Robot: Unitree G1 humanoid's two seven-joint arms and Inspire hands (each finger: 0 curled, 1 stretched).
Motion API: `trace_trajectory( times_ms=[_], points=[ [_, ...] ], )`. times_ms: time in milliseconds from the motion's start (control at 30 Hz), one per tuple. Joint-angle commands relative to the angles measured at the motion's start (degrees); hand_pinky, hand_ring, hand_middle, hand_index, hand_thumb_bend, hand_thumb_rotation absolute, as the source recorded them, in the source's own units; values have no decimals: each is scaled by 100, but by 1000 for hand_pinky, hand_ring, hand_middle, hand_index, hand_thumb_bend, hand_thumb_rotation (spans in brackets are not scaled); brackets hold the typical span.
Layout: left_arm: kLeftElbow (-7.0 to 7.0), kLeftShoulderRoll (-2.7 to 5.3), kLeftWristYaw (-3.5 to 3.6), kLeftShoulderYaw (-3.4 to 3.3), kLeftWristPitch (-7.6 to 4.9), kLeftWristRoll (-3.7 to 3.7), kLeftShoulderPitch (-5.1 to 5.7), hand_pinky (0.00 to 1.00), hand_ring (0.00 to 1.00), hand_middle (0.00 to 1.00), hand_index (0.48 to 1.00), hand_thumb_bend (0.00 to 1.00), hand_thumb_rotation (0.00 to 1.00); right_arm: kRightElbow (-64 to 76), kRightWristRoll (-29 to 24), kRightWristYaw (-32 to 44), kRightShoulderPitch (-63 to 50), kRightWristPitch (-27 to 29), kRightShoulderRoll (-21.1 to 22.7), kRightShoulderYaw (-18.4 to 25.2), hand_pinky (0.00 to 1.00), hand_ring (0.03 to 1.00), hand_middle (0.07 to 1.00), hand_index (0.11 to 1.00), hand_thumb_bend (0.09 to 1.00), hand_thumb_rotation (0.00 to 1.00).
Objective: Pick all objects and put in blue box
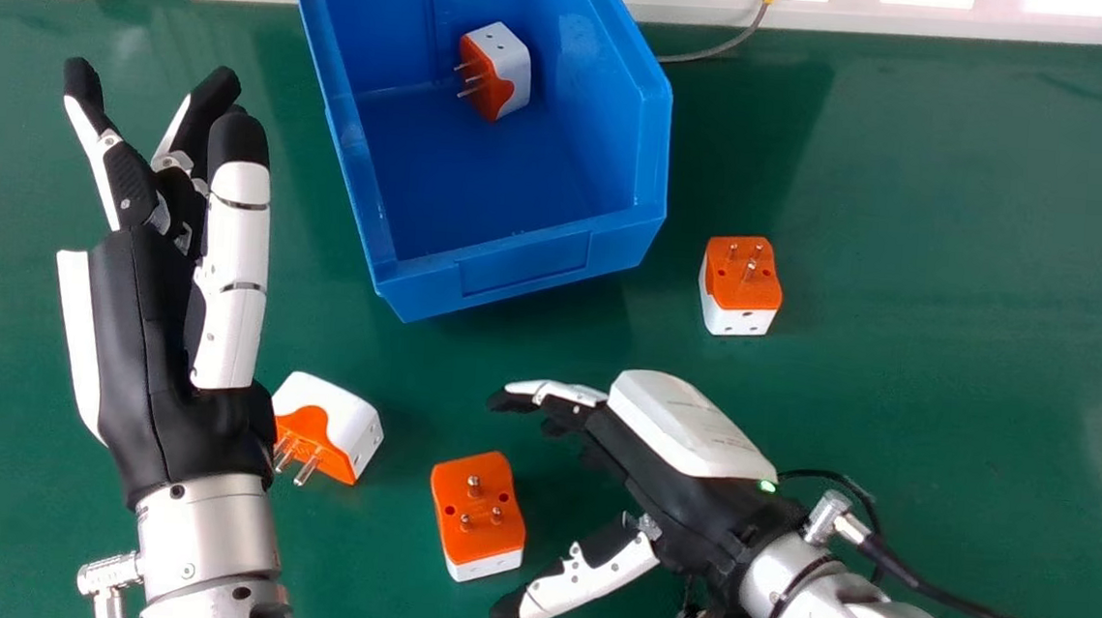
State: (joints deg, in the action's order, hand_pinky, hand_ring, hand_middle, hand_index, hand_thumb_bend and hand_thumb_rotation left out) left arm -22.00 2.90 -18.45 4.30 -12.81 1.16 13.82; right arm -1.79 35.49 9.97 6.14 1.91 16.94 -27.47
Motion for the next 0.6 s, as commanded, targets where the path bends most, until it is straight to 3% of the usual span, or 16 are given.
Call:
trace_trajectory(
  times_ms=[0,200,333,467,567],
  points=[
    [-167,326,7,63,-39,4,57,847,879,873,849,539,688,-61,77,-133,261,135,-63,12,693,831,876,835,849,312],
    [-192,285,32,37,-21,-5,64,848,879,871,851,543,695,-828,416,-455,763,357,-217,-185,736,878,901,837,845,279],
    [-210,281,30,23,-6,-40,70,855,880,868,848,529,707,-1697,697,-922,1072,651,-399,-482,705,889,900,836,849,266],
    [-227,288,59,26,1,4,80,858,882,874,856,537,709,-2367,946,-1425,1230,861,-530,-717,679,882,890,829,863,259],
    [-213,290,64,22,4,-4,68,855,882,874,857,539,703,-2624,1086,-1587,1278,922,-574,-879,675,879,887,830,874,258]
  ],
)
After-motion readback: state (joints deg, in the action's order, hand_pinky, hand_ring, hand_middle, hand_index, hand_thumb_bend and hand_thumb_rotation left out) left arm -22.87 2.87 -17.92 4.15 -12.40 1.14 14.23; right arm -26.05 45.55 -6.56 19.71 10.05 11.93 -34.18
